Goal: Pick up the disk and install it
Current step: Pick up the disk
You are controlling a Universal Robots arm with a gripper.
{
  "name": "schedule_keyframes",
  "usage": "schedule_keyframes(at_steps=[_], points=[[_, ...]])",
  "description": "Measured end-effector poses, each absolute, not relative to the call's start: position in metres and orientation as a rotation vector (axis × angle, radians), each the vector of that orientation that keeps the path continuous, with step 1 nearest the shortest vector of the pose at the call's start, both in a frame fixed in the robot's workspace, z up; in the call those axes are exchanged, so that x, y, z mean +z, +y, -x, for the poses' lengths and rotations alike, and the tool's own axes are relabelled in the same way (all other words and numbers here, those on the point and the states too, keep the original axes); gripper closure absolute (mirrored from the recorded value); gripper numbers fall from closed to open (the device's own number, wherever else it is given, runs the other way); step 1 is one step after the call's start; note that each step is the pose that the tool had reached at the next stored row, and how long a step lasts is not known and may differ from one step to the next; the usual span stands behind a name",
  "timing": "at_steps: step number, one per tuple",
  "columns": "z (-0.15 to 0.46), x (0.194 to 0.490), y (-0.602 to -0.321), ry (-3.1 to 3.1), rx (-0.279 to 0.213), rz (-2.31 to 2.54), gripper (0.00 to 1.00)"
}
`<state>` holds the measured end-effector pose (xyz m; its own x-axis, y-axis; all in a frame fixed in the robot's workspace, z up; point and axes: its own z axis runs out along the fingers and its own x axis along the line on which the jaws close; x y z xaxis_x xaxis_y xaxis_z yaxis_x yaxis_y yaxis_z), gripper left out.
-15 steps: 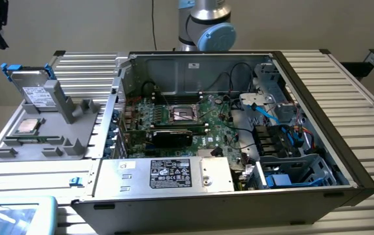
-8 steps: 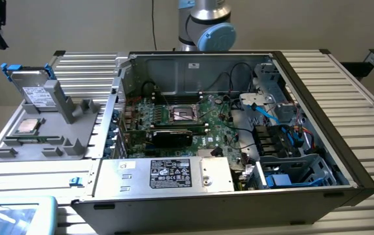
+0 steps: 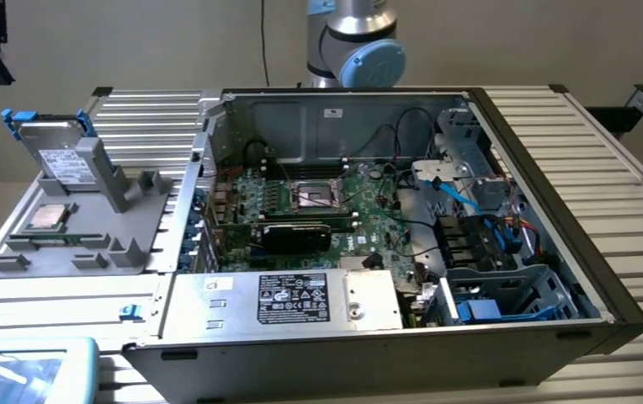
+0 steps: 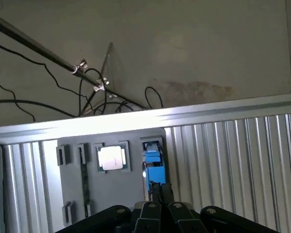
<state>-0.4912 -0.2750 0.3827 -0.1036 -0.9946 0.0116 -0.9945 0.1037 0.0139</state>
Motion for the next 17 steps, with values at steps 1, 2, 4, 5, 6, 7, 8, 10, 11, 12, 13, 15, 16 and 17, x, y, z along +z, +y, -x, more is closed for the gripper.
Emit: schedule_keyframes(at_steps=[1,2,4,5,6,7,8,10,11,12,13,15,16,17], points=[[0.4912,0.3826,-0.275,-2.301,-0.004,-2.113,0.89],[0.4912,0.3826,-0.275,-2.282,-0.003,-2.133,0.89],[0.4912,0.3826,-0.275,-2.247,-0.003,-2.17,0.89],[0.4912,0.3826,-0.2749,-2.236,-0.002,-2.181,0.89],[0.4912,0.3827,-0.2749,-2.236,-0.002,-2.181,0.89],[0.4912,0.3826,-0.275,-2.236,-0.002,-2.182,0.89],[0.4912,0.3826,-0.275,-2.236,-0.002,-2.182,0.89],[0.4912,0.3826,-0.2749,-2.236,-0.002,-2.182,0.89],[0.4912,0.3826,-0.275,-2.236,-0.002,-2.182,0.89],[0.4912,0.3826,-0.275,-2.236,-0.002,-2.182,0.89],[0.4912,0.3826,-0.275,-2.235,-0.002,-2.182,0.88],[0.4912,0.3827,-0.275,-2.235,-0.002,-2.182,0.82],[0.4912,0.3826,-0.275,-2.235,-0.002,-2.182,0.82],[0.4912,0.3827,-0.275,-2.235,-0.002,-2.182,0.75]])
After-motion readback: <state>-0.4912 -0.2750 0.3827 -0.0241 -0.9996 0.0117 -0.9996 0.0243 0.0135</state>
